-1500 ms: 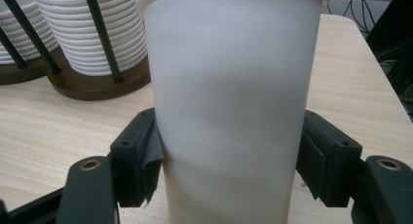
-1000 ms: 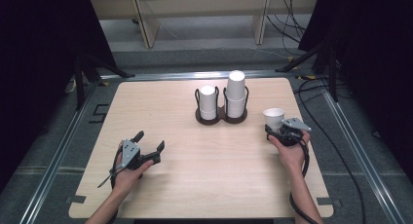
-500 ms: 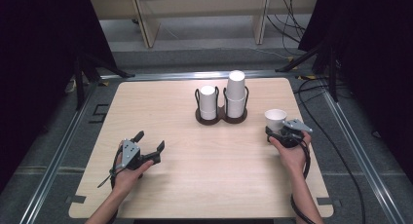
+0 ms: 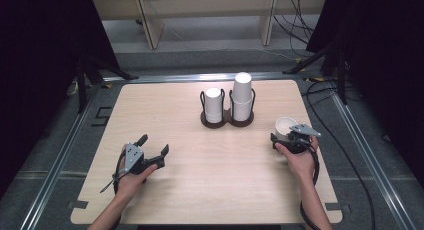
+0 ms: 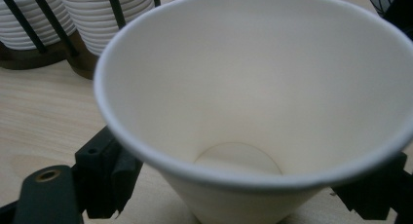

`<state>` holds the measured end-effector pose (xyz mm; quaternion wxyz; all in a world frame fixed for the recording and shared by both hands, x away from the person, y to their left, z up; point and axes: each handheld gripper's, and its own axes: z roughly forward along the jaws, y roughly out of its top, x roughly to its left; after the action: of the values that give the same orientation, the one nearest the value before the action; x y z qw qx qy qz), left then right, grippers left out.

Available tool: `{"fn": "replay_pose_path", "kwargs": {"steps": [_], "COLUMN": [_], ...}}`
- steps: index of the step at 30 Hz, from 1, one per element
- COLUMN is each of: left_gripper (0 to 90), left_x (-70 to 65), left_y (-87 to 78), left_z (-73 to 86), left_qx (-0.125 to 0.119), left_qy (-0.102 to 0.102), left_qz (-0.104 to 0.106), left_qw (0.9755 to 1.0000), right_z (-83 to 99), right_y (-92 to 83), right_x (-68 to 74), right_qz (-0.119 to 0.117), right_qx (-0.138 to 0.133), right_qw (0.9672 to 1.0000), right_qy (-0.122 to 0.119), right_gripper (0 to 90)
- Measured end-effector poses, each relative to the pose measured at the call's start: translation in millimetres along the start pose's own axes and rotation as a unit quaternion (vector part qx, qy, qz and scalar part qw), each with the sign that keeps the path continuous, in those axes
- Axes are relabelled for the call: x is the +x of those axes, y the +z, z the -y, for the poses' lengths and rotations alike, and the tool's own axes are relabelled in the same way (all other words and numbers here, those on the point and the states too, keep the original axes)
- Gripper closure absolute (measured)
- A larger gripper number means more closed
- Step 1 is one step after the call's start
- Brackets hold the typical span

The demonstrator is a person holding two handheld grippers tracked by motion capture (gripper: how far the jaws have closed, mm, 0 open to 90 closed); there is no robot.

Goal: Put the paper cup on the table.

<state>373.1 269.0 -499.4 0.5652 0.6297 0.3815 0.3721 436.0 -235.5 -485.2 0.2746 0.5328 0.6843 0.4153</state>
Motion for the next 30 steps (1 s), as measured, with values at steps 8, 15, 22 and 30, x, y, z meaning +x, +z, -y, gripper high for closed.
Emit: {"fn": "replay_pose_path", "kwargs": {"steps": [8, 15, 22, 30], "left_gripper": [10.1, 10.0, 10.0, 10.0], "left_x": [0.1, 0.3, 0.0, -0.4], "left_y": [0.8, 0.7, -0.8, -1.5], "left_z": [0.4, 0.2, -0.3, -0.6], "left_qx": [-0.005, -0.003, 0.005, 0.008], "left_qy": [-0.002, -0.001, 0.0, 0.002], "left_qz": [0.001, 0.001, -0.002, -0.003], "left_qw": [1.0, 1.0, 1.0, 1.0], "right_z": [5.5, 18.1, 25.6, 34.8], "right_y": [-14.7, -31.3, -48.8, -63.9], "right_x": [1.9, -2.2, -2.0, -3.6], "right_qz": [-0.008, -0.008, 0.005, 0.005], "right_qx": [0.002, 0.003, -0.021, -0.047], "right_qw": [0.9999, 1.0, 0.9997, 0.9987], "right_qy": [0.006, 0.0, 0.006, 0.019], "right_gripper": [13.9, 13.2, 14.2, 14.4]}}
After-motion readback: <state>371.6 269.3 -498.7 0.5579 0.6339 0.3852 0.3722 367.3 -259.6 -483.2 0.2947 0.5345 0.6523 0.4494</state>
